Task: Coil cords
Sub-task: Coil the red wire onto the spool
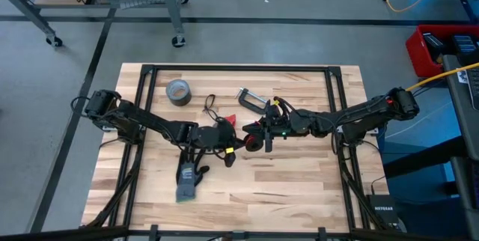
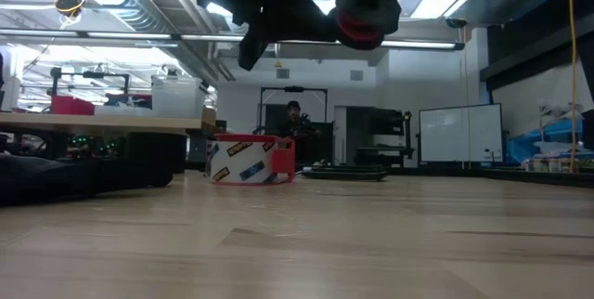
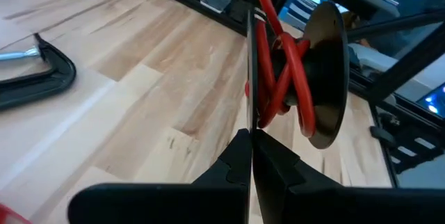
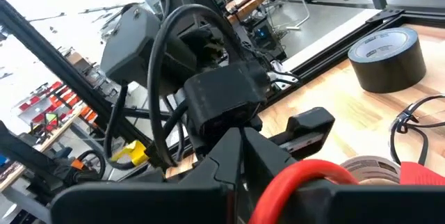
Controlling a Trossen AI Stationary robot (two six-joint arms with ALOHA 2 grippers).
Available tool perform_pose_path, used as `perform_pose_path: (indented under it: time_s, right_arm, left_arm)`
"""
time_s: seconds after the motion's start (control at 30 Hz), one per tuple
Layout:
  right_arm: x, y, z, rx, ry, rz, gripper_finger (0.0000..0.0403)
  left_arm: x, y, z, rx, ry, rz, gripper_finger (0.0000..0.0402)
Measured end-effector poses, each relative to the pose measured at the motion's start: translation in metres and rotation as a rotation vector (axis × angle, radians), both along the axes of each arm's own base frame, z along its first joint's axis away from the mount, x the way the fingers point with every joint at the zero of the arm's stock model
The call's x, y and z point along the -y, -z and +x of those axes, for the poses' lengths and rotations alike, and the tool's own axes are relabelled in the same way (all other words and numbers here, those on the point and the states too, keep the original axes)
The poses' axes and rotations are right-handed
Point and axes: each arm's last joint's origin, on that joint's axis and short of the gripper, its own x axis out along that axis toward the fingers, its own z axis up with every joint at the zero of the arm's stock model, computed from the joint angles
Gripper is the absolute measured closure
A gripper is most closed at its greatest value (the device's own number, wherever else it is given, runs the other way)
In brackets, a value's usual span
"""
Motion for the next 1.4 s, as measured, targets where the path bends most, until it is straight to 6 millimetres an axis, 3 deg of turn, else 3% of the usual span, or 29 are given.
perform_pose_path:
  time_s: [0.47, 0.9, 1.4]
  right_arm:
    - [-0.004, 0.0, 0.0, -0.001, -0.132, -0.065, 0.0375]
    - [-0.003, 0.0, 0.0, -0.002, -0.117, -0.067, 0.0271]
    - [0.016, 0.0, 0.002, 0.002, 0.008, -0.072, 0.0269]
  left_arm:
    - [0.002, -0.001, 0.001, 0.012, 0.054, -0.028, 0.0401]
    - [0.006, 0.0, 0.0, -0.003, 0.143, -0.095, 0.0401]
    - [0.02, 0.0, -0.003, -0.018, 0.228, -0.164, 0.0401]
